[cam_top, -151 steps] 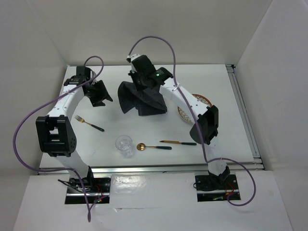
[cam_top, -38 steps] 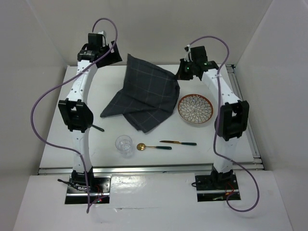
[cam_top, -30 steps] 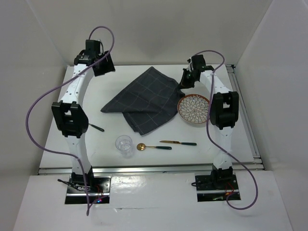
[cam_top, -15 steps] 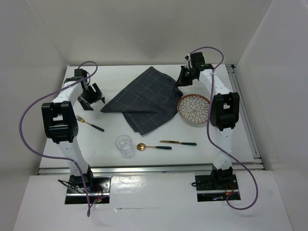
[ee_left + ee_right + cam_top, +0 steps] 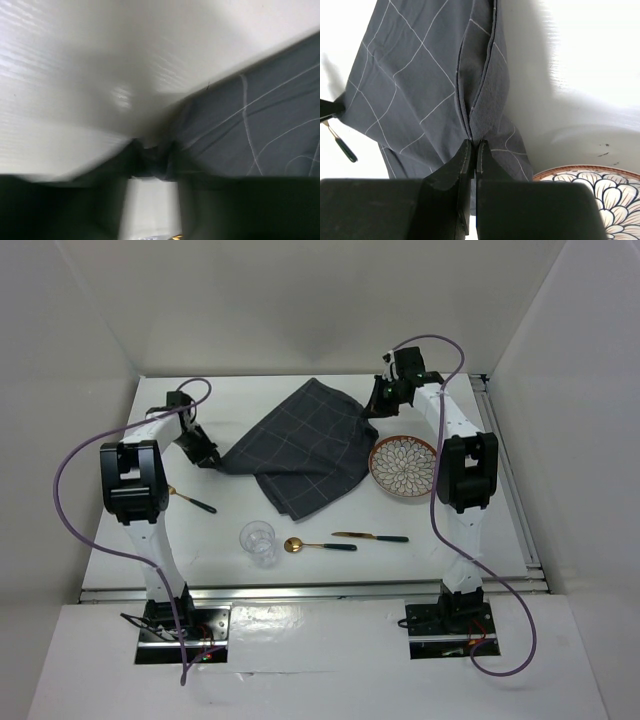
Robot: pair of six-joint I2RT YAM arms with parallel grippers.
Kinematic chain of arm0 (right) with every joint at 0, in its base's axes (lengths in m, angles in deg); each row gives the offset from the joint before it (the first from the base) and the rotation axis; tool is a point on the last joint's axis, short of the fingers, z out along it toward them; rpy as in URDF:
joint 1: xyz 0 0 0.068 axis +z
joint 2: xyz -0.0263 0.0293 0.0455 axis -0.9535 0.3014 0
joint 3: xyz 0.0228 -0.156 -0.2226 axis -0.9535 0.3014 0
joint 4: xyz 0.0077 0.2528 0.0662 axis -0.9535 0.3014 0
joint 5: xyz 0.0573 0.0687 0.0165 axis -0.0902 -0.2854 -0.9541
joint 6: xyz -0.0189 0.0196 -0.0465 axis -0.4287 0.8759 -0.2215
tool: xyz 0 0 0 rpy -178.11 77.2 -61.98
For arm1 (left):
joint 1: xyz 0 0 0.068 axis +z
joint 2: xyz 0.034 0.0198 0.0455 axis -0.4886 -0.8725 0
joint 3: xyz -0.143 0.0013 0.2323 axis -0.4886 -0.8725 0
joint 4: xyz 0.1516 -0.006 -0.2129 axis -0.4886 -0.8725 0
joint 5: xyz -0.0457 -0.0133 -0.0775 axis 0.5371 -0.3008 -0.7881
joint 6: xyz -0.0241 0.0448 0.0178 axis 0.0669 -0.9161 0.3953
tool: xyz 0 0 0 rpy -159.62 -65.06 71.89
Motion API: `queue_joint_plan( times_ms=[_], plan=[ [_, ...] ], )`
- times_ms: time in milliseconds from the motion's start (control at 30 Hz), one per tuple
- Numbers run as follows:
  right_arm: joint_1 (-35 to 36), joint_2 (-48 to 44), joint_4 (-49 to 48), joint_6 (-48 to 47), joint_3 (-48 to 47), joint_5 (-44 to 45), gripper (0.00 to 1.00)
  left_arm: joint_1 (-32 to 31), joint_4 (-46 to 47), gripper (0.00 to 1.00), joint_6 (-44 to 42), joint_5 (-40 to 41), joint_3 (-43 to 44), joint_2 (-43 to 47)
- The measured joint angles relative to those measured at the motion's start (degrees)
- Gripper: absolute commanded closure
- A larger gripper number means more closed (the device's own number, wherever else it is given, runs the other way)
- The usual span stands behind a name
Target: Set the dinner table for one person
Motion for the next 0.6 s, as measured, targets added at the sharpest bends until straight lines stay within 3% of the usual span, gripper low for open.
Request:
queue_joint_plan(
  times_ms=[67,267,400,500,533,600],
  plan=[
    [0.0,0.0,-0.02,0.0,0.0,0.04,1.0,0.0,-0.28,1.0,0.13,-0.15,0.33,-0.17],
    [0.0,0.0,0.22,-0.09,0.0,0.09,1.0,-0.04,-5.4,1.0,-0.68,2.03,8.37,-0.55],
    [0.0,-0.02,0.68,-0.48,0.07,0.11,1.0,-0.07,-7.39,1.0,-0.94,4.09,20.13,-0.57],
    [0.0,-0.63,0.68,-0.61,1.57,-0.04,1.0,-0.09,-9.09,1.0,-0.87,3.98,34.18,-4.09],
    [0.07,-0.98,0.66,-0.59,2.45,-0.15,1.0,-0.09,-9.16,0.78,-0.85,3.52,39.28,-6.23],
    [0.2,-1.29,0.59,-0.42,3.87,-0.39,1.0,-0.09,-8.76,0.43,-0.79,2.49,47.74,-10.88]
  ],
)
